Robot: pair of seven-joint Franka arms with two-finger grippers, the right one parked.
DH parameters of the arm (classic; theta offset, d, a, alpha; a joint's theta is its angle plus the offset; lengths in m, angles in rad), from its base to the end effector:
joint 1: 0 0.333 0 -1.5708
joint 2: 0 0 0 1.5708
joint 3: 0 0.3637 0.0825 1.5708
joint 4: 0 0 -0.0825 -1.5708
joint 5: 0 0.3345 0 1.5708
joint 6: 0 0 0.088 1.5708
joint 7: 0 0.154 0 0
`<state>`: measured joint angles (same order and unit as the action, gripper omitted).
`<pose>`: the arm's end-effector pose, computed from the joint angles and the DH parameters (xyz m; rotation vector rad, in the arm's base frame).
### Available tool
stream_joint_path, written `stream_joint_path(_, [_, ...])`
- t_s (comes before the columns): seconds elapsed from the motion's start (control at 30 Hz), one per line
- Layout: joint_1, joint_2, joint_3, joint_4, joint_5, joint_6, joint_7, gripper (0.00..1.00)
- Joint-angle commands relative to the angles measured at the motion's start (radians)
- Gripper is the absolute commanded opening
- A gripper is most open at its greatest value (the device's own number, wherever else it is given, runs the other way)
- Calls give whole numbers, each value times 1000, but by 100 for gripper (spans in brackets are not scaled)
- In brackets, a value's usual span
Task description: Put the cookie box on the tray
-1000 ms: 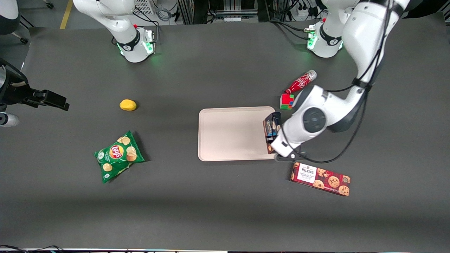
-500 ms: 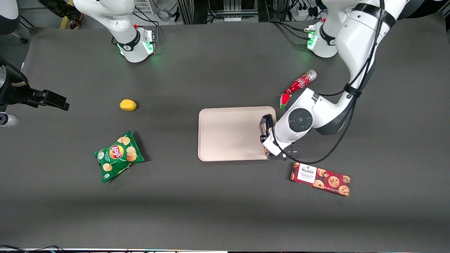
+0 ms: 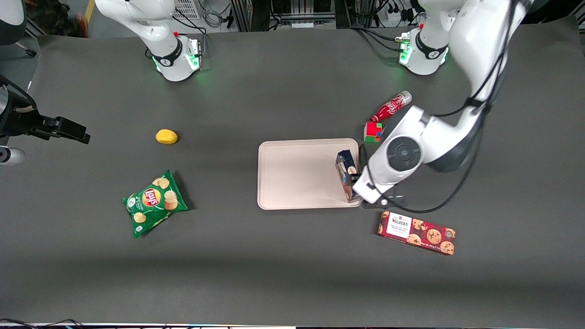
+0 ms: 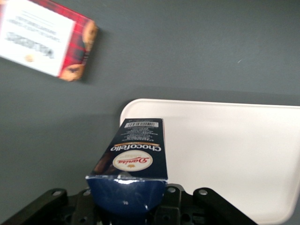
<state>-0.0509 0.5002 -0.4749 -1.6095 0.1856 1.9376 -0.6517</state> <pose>0.5795 -0.2642 0.3714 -3.1153 -0.1348 0.1944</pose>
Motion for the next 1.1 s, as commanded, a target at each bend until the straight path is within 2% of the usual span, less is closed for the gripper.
stream_joint_path(0.0, [19,-126,35,112,-32,-262,32,100])
stream_joint_path(0.07, [20,-175,73,140,-54,-337,72,100])
stream_joint_path(0.27, [20,-363,269,154,-143,-503,308,100])
stream_joint_path(0.4, [22,-457,386,143,-152,-607,475,100])
stream_joint_path(0.5, [22,-528,458,67,-155,-596,587,100])
stream_joint_path(0.77, [22,-710,516,-269,-155,-362,656,100])
stream_joint_path(1.07, [19,-713,512,-277,-155,-355,658,100])
